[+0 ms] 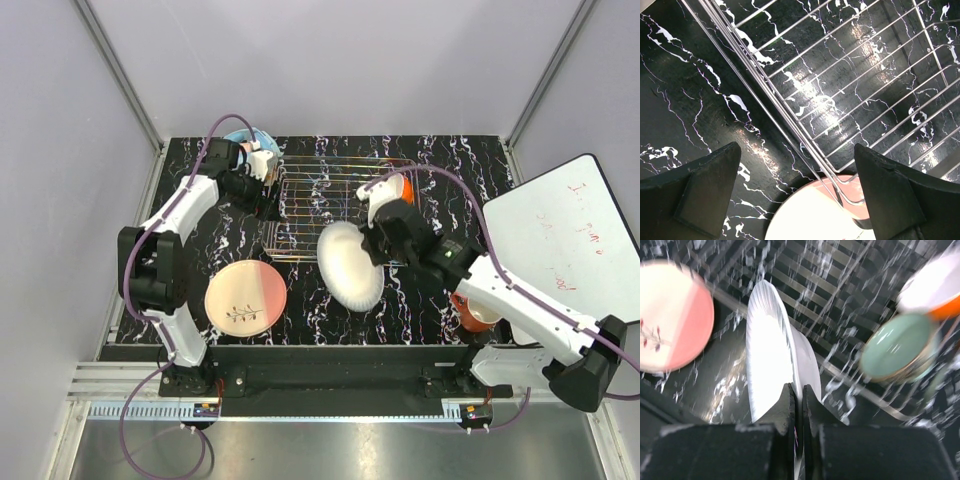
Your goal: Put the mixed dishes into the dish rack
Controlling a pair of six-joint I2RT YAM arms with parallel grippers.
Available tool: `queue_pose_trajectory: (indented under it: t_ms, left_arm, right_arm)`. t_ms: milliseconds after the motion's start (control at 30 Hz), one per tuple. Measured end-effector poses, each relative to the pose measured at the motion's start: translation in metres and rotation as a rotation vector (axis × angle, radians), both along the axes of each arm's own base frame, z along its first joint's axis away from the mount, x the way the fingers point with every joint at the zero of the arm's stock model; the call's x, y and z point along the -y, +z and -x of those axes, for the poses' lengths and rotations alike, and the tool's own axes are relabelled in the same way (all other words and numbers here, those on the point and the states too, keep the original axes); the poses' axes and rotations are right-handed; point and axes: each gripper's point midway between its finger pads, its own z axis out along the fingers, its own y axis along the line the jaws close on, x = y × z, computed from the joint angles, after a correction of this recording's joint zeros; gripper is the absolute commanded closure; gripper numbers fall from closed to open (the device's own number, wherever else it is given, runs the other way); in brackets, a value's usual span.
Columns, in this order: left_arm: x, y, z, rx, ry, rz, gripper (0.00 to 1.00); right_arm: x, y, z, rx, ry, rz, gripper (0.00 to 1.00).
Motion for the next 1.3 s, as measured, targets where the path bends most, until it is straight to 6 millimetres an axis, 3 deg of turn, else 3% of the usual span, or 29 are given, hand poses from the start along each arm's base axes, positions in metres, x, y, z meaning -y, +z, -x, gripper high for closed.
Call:
queue_pose_trajectory:
  t_ms: [233, 400, 500, 700, 967, 1300]
  left_arm:
    - [0.001, -0.004, -0.004, -0.004, -0.001, 0.0, 0.01]
    - [0.002, -0.016, -0.004, -0.03, -0.012, -0.002, 0.01]
    - [0.002, -0.024, -0.004, -0.042, -0.031, -0.004, 0.01]
    - [0.01, -0.028, 0.002, -0.039, -0.114, 0.028, 0.18]
    - [0.015, -0.027, 0.013, -0.056, -0.181, 0.056, 0.24]
    - [0.018, -0.028, 0.025, -0.051, -0.286, 0.065, 0.36]
  right_arm:
    - [0.01, 0.102, -0.052, 0.269, 0.002, 0.011, 1.0]
    - [0.022, 0.137, -0.078, 0.396, 0.012, 0.074, 1.0]
    - [0.021, 0.14, -0.089, 0.484, 0.067, 0.147, 1.0]
    - [0.015, 0.124, -0.111, 0.627, 0.256, 0.337, 1.0]
    - [0.027, 0.118, -0.166, 0.722, 0.387, 0.561, 1.0]
    - [-0.005, 0.11, -0.213, 0.8, 0.588, 0.71, 1.0]
